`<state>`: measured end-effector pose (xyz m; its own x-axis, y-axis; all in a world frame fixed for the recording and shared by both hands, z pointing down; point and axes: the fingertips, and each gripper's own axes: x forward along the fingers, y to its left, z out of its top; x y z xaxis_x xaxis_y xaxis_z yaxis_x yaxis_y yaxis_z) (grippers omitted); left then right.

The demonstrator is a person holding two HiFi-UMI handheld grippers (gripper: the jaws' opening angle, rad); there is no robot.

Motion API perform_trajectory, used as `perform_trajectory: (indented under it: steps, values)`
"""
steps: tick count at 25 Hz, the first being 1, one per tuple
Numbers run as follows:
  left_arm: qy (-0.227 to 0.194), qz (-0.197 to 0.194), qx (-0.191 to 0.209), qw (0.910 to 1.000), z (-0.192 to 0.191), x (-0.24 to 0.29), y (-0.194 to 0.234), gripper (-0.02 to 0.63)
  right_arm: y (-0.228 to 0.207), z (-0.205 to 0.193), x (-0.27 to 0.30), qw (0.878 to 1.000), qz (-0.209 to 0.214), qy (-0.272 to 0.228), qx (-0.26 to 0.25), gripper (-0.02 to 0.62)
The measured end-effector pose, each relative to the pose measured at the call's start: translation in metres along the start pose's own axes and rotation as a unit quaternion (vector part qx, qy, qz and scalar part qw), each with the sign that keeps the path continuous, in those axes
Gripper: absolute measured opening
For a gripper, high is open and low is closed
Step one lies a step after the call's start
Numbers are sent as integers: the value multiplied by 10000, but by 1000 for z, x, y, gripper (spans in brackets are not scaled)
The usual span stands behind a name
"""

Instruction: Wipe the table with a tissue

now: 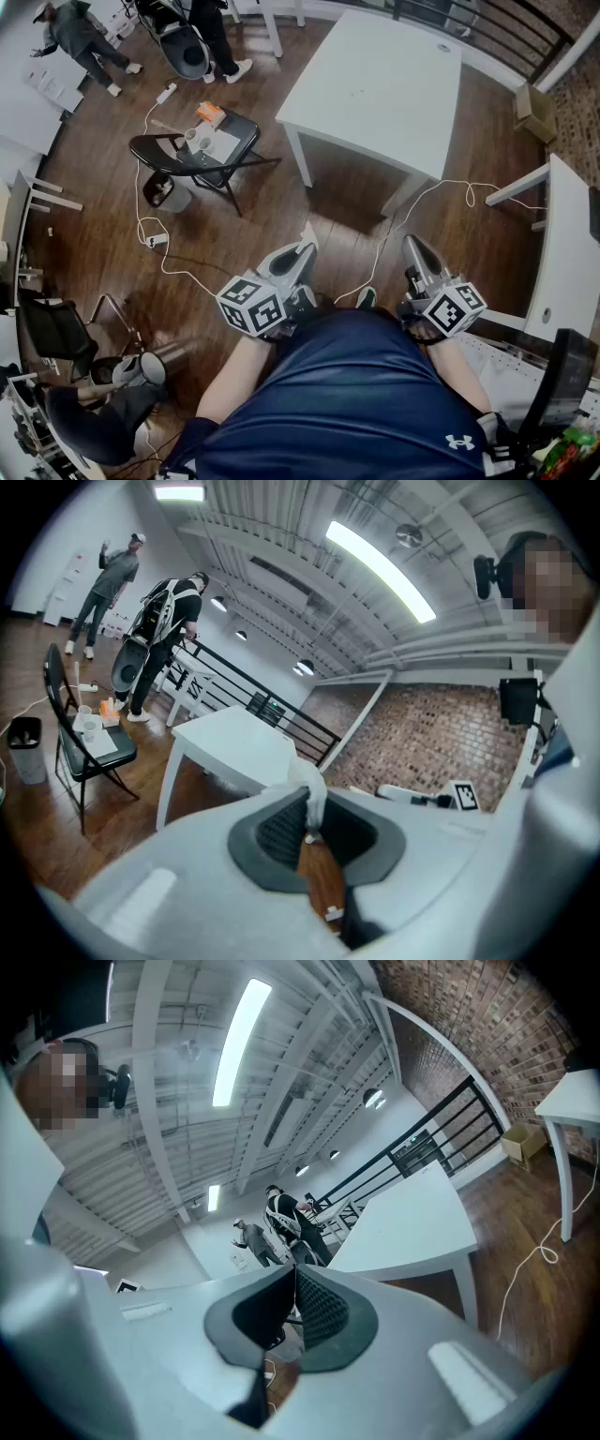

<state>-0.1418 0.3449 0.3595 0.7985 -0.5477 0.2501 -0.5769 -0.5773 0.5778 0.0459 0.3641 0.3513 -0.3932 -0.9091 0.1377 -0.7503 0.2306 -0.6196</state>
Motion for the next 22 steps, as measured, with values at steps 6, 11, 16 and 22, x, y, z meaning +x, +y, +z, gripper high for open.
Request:
perform_trajectory:
  steps: [6,11,16,22]
  values:
    - [9,18,31,10000,-5,34,-25,26,-32,24,-20,10000,-26,-81,31,12]
    - [-33,119,99,9999,-8,65,-42,26,-67,49,-35,9998,-21,-202,72,12]
    - [-60,272,137,9995,-4,83,-47,26,-94,66,-40,9994,-52,-293,173,12]
    - [-12,322,179,9993,15,107,-24,26,-115,76,-21,9989,-154,-354,266,12]
